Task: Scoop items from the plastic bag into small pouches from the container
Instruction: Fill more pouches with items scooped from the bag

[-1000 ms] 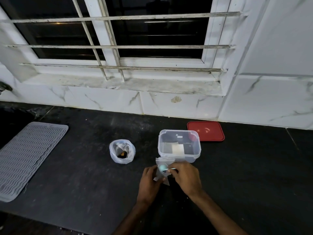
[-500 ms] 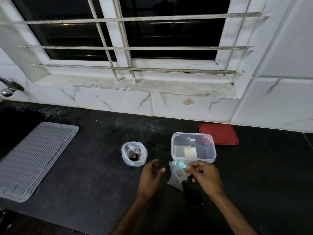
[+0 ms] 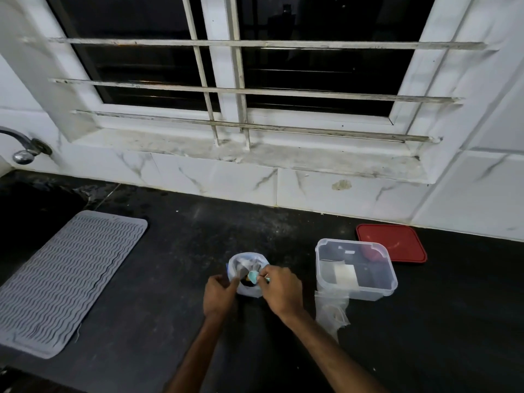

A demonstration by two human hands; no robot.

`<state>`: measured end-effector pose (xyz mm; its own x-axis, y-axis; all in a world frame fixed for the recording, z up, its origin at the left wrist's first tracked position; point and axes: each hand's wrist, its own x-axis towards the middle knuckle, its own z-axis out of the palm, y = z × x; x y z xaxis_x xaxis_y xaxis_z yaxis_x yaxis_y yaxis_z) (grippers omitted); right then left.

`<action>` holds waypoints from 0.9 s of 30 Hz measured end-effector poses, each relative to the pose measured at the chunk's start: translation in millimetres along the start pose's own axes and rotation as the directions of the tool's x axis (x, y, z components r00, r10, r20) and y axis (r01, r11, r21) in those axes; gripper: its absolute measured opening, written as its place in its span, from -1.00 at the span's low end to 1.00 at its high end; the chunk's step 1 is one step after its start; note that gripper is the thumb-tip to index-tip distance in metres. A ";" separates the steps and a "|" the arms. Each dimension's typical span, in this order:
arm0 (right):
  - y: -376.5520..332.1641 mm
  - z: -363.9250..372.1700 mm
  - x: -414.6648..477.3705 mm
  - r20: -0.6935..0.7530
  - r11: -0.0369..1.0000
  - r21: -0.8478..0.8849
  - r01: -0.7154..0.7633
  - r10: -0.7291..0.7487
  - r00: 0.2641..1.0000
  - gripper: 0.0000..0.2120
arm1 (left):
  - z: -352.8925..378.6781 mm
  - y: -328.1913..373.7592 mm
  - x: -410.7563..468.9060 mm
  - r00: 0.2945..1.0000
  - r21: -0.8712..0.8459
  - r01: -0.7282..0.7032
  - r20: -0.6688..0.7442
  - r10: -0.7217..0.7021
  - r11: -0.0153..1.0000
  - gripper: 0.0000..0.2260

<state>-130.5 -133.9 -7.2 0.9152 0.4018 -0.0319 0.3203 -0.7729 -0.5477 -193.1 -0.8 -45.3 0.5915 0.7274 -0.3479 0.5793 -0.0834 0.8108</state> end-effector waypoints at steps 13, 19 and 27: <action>1.3 42.2 40.8 0.184 0.975 -0.219 -0.024 0.066 0.981 -0.82 | 10.8 -12.7 47.7 0.980 0.015 -0.047 0.193 0.043 0.999 -0.79; 7.8 43.1 43.8 0.233 0.976 0.003 -0.218 0.212 0.949 -0.78 | 21.3 -16.5 53.4 0.970 -0.122 -0.035 0.237 0.063 0.992 -0.88; 19.9 42.4 38.1 0.311 0.885 0.227 -0.407 0.330 0.891 -0.78 | 20.9 -15.3 54.6 0.983 -0.141 -0.009 0.182 0.034 0.990 -0.90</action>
<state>-99.6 -113.1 -54.8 0.8452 0.2561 -0.4691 -0.1444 -0.7356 -0.6618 -158.0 25.9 -86.5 0.7033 0.5879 -0.3996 0.4894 0.0073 0.8720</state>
